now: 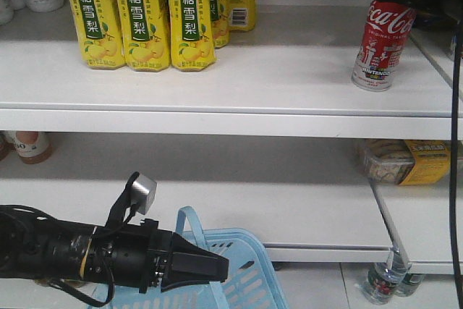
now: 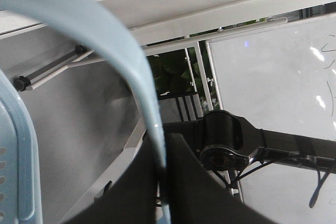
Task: Place coke in basket with both arms
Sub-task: 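Close the right gripper on the bottle neck and lift it off the shelf, then lower the held bottle with the right gripper over the basket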
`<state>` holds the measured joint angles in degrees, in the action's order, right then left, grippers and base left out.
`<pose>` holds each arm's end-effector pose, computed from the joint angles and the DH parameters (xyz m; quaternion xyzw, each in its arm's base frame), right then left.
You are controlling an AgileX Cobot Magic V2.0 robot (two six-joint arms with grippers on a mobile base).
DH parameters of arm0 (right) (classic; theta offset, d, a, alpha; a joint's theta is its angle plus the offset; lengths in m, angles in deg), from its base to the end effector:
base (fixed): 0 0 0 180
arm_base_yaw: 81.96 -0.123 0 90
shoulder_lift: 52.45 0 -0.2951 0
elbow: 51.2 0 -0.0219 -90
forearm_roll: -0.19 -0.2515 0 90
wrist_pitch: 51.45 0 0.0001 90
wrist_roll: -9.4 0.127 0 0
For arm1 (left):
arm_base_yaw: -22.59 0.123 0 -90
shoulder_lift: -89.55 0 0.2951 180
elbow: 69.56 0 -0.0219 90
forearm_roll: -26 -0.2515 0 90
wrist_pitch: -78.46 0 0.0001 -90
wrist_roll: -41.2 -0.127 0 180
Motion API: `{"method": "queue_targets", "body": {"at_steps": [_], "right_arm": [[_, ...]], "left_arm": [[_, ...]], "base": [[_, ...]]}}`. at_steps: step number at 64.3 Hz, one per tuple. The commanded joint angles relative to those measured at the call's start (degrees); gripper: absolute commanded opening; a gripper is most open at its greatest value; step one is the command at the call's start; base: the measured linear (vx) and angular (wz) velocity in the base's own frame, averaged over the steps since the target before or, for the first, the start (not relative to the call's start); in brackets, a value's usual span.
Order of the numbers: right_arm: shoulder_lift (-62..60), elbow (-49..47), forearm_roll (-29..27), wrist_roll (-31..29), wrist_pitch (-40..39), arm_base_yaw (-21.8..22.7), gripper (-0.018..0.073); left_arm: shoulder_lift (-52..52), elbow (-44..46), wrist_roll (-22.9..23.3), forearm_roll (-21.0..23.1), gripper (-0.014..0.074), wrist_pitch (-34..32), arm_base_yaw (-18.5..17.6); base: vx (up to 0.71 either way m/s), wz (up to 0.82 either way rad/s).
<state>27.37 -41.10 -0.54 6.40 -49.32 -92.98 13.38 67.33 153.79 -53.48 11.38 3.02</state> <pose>0.3202 0.0624 0.4311 -0.0834 0.7148 0.0531 0.6923 0.2169 -0.1991 0.1808 0.0627 0.7832 -0.6148 0.0681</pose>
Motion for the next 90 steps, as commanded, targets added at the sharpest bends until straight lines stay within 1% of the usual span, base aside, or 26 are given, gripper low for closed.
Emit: {"method": "queue_targets", "body": {"at_steps": [1, 24, 36, 39, 44, 48, 53, 55, 60, 67, 76, 79, 82, 90], "right_arm": [[-2.52, -1.95, 0.13, -0.15, -1.09, 0.06, -0.0013], [-12.96, -1.80, 0.13, -0.60, 7.16, 0.06, -0.0009], [-21.25, -1.80, 0.07, -1.02, 14.35, 0.06, -0.0009], [-23.07, -1.80, -0.34, -1.19, 16.44, 0.06, -0.0009], [-25.99, -1.80, -3.47, -2.73, 21.13, 0.06, -0.0009], [-27.81, -1.80, -8.52, -6.85, 26.04, 0.06, -0.0009], [-29.12, -1.80, -17.43, -12.63, 32.93, 0.06, -0.0008], [-29.30, -1.62, -21.17, -15.83, 35.30, 0.06, -0.0007], [-29.89, 1.26, -34.48, -22.94, 38.70, 0.06, -0.0005], [-30.04, 8.22, -50.58, -33.49, 39.21, 0.06, -0.0005], [-29.97, 19.01, -62.73, -42.49, 37.61, 0.06, -0.0005], [-29.83, 22.71, -65.47, -45.06, 36.36, 0.06, -0.0005], [-29.09, 26.17, -68.22, -49.03, 35.29, 0.06, -0.0005], [-25.95, 33.41, -74.37, -55.97, 34.67, 0.06, -0.0005]], "left_arm": [[-2.49, 0.81, -0.73, 3.78, -0.0006, -10.53, -0.28], [-2.49, 0.81, -0.73, 3.78, -0.0006, -10.31, -0.28], [-2.49, 0.81, -0.73, 3.78, -0.0006, -10.31, -0.28], [-2.49, 0.81, -0.73, 3.78, -0.0006, -10.31, -0.28], [-2.49, 0.81, -0.73, 3.78, -0.0006, -10.31, -0.28], [-2.49, 0.81, -0.73, 3.78, -0.0006, -10.31, -0.28], [-2.49, 0.81, -0.73, 3.78, -0.0006, -10.31, -0.28], [-2.49, 0.81, -0.73, 3.78, -0.0006, -10.31, -0.28], [-2.49, 0.81, -0.73, 3.78, -0.0006, -10.31, -0.28], [-2.49, 0.81, -0.73, 3.78, -0.0006, -10.31, -0.28], [-2.49, 0.81, -0.73, 3.78, -0.0006, -10.31, -0.28], [-2.49, 0.81, -0.73, 3.78, -0.0006, -10.31, -0.28], [-2.49, 0.81, -0.73, 3.78, -0.0006, -10.31, -0.28], [-2.49, 0.81, -0.73, 3.78, -0.0006, -10.31, -0.28]], "base": [[0.00, 0.00], [0.00, 0.00], [0.00, 0.00], [0.00, 0.00], [0.00, 0.00], [0.00, 0.00], [0.00, 0.00], [0.00, 0.00], [0.00, 0.00], [0.00, 0.00], [0.00, 0.00], [0.00, 0.00], [0.00, 0.00], [0.00, 0.00]]}}
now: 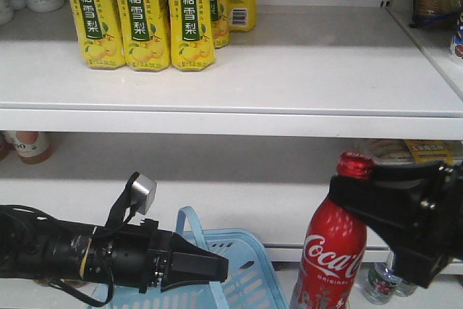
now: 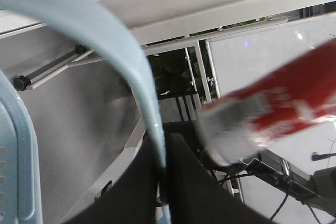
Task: Place coke in basket with both arms
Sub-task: 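Lower the held bottle with the right gripper over the basket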
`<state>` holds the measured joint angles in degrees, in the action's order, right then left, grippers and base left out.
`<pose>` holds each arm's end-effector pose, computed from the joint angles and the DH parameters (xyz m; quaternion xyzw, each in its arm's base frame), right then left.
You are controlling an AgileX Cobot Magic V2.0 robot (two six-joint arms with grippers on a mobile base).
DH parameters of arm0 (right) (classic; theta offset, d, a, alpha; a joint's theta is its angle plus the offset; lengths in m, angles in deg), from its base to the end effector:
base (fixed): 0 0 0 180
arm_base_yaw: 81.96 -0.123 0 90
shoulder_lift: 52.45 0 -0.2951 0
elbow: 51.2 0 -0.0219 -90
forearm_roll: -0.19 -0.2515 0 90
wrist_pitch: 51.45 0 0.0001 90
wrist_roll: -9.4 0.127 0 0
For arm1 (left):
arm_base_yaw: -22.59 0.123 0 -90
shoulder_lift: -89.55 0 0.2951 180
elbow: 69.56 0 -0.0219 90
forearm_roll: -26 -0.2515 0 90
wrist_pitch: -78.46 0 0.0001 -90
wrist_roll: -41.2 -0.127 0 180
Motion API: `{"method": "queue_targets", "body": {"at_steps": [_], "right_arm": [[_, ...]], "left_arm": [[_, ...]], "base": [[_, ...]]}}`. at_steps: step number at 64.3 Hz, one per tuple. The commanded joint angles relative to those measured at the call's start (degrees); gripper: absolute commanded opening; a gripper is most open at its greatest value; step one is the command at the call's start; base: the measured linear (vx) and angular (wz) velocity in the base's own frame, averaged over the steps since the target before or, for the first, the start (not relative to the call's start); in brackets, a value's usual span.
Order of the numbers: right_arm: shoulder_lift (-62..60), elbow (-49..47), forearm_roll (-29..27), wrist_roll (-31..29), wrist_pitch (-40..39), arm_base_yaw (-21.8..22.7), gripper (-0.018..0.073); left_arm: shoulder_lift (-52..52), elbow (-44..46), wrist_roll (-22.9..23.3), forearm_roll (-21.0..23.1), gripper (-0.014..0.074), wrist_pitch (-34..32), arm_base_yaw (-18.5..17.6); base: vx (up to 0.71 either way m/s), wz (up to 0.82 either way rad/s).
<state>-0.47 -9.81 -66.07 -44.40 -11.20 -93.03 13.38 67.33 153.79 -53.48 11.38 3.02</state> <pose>0.1478 0.1055 0.3239 -0.2066 0.7808 0.3351 0.4852 0.2169 -0.1991 0.1808 0.0627 0.7832 -0.6148 0.0681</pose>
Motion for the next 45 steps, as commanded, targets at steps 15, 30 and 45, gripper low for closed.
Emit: {"method": "queue_targets", "body": {"at_steps": [15, 30, 45], "right_arm": [[11.54, 8.23, -26.54, -18.89, -7.13, 0.11, -0.0005], [23.93, 8.23, -36.07, -30.83, -0.44, 0.11, -0.0005], [33.42, 8.10, -36.07, -34.12, 3.45, 0.11, -0.0005]], "left_arm": [[-2.49, 0.81, -0.73, 3.78, -0.0006, -10.31, -0.28], [-2.49, 0.81, -0.73, 3.78, -0.0006, -10.31, -0.28], [-2.49, 0.81, -0.73, 3.78, -0.0006, -10.31, -0.28]], "base": [[0.00, 0.00], [0.00, 0.00], [0.00, 0.00]]}}
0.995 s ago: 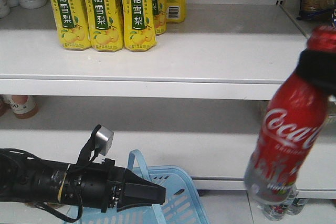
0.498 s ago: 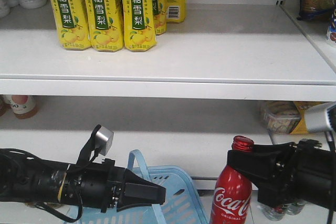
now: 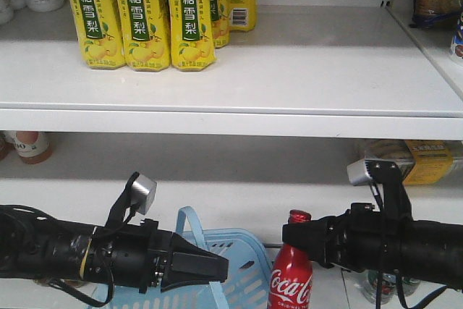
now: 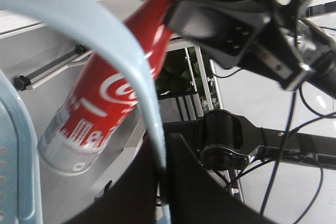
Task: Place coke in basket with both arms
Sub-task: 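Lower the held bottle with the right gripper over the basket, then open the right gripper to drop the bottle into the basket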
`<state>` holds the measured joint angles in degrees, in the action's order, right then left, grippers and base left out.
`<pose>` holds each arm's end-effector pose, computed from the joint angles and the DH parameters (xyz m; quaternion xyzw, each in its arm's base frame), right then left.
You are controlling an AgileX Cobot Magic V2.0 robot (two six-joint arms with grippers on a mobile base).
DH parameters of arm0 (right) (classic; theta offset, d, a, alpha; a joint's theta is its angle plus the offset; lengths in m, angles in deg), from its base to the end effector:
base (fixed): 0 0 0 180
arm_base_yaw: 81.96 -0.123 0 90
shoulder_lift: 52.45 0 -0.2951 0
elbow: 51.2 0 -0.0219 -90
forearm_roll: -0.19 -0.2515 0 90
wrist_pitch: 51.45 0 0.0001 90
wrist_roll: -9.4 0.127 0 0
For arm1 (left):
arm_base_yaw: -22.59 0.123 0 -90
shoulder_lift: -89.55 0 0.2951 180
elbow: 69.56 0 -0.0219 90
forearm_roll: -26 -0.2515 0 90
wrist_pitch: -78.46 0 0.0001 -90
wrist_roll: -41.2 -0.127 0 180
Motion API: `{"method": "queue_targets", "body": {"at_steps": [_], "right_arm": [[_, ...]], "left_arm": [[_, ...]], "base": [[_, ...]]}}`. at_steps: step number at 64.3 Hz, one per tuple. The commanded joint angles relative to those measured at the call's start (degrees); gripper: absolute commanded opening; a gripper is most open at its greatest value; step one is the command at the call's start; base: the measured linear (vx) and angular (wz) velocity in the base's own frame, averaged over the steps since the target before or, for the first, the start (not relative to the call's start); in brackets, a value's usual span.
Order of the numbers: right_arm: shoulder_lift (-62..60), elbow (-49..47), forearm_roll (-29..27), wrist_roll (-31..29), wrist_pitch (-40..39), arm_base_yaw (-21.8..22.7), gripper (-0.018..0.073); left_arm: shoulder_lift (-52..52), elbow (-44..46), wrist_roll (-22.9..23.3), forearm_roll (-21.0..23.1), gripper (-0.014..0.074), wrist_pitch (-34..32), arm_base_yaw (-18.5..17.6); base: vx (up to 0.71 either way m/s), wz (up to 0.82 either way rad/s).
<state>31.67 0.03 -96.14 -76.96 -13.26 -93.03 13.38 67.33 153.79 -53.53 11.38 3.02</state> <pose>0.2189 0.1224 0.1881 -0.1318 0.8592 0.3673 0.3308 0.2168 -0.1991 0.1808 0.0630 0.7833 -0.6147 0.0679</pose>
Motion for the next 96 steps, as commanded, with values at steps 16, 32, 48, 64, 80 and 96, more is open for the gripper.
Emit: {"method": "queue_targets", "body": {"at_steps": [16, 32, 48, 64, 80, 96], "right_arm": [[7.39, -1.83, -6.05, -8.86, 9.05, 0.11, -0.0001], [8.21, -3.96, -6.05, -8.01, 9.88, 0.11, 0.0001], [8.21, -7.26, -6.05, -6.55, 8.52, 0.11, 0.0001], [9.35, -7.86, -6.05, -7.03, 7.50, 0.11, 0.0034], [12.51, -10.03, -6.05, -6.74, 9.41, 0.11, 0.0144], [13.57, -10.08, -6.05, -6.87, 10.81, 0.11, 0.0251]], "left_arm": [[-2.49, 0.81, -0.73, 3.83, -0.0006, -10.31, -0.28], [-2.49, 0.81, -0.73, 3.83, -0.0006, -10.31, -0.28], [-2.49, 0.81, -0.73, 3.83, -0.0006, -10.31, -0.28], [-2.49, 0.81, -0.73, 3.83, -0.0006, -10.25, -0.28], [-2.49, 0.81, -0.73, 3.83, -0.0006, -10.25, -0.28], [-2.49, 0.81, -0.73, 3.83, -0.0006, -10.19, -0.28]], "base": [[0.00, 0.00], [0.00, 0.00], [0.00, 0.00], [0.00, 0.00], [0.00, 0.00], [0.00, 0.00]]}}
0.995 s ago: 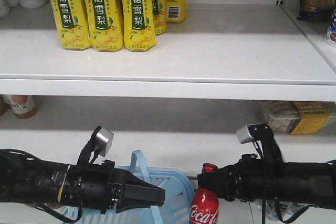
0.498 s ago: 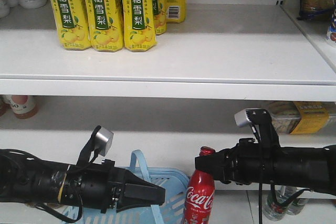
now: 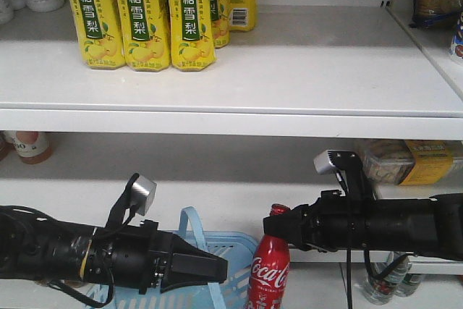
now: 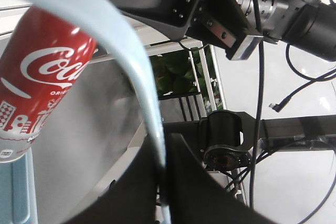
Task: Place coke in basket with both arms
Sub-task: 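Open the right gripper to drop the bottle into the basket, then withdraw the empty right gripper up and away from the basket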
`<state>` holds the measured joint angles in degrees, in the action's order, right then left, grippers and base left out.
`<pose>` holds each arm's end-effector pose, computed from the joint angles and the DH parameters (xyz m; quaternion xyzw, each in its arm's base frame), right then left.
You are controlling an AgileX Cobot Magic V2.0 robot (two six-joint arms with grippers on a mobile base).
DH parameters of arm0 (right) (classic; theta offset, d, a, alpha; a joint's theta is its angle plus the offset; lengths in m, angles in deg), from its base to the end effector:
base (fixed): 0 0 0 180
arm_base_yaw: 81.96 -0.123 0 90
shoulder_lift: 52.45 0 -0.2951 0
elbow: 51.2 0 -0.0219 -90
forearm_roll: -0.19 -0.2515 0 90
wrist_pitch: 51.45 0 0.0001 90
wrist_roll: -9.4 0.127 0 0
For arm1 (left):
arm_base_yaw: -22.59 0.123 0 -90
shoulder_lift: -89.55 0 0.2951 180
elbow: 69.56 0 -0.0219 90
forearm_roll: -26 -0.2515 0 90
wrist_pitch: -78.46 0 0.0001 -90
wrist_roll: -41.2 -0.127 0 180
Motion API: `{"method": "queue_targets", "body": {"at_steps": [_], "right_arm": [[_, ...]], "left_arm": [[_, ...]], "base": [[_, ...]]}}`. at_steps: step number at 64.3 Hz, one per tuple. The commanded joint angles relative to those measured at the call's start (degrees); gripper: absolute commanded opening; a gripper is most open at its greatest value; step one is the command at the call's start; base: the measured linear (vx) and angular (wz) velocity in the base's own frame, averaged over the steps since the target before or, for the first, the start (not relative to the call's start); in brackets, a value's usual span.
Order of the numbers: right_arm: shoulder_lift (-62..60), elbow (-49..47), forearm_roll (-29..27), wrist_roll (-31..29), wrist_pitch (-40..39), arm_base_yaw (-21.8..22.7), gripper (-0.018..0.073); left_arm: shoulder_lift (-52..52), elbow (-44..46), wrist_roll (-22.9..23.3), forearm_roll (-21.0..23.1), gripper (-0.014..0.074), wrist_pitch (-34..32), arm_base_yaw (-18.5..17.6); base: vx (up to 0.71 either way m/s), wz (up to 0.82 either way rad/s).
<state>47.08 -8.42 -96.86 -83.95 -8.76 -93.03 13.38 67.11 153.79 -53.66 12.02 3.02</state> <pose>0.2636 0.1387 0.1610 -0.1722 0.8578 0.3831 0.2963 0.2165 -0.1985 0.1787 0.0612 0.7871 -0.6100 0.0680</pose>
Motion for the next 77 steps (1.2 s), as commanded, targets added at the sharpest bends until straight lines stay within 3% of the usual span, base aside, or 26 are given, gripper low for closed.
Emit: {"method": "queue_targets", "body": {"at_steps": [1, 13, 37, 56, 77], "right_arm": [[-1.84, -1.63, -5.34, -0.01, 6.62, 0.11, 0.0258], [-1.84, -1.63, -5.34, -1.72, 8.23, 0.11, 0.0311], [-1.84, -1.63, -5.29, -2.54, 9.34, 0.11, 0.0314], [-1.84, -1.63, -4.74, -2.54, 18.62, 0.11, 0.0313], [-3.39, -1.63, 1.89, -2.54, 18.96, 0.19, 0.0313]], "left_arm": [[-2.49, 1.03, -0.73, 3.97, -0.0006, -10.83, -0.28], [-2.49, 1.03, -0.73, 3.97, -0.0006, -10.83, -0.28], [-2.49, 1.03, -0.73, 3.97, -0.0006, -10.83, -0.28], [-2.49, 1.03, -0.73, 3.97, -0.0006, -10.72, -0.28], [-2.49, 1.03, -0.73, 3.97, -0.0006, -10.72, -0.28]], "base": [[0.00, 0.00], [0.00, 0.00], [0.00, 0.00], [0.00, 0.00], [0.00, 0.00]]}}
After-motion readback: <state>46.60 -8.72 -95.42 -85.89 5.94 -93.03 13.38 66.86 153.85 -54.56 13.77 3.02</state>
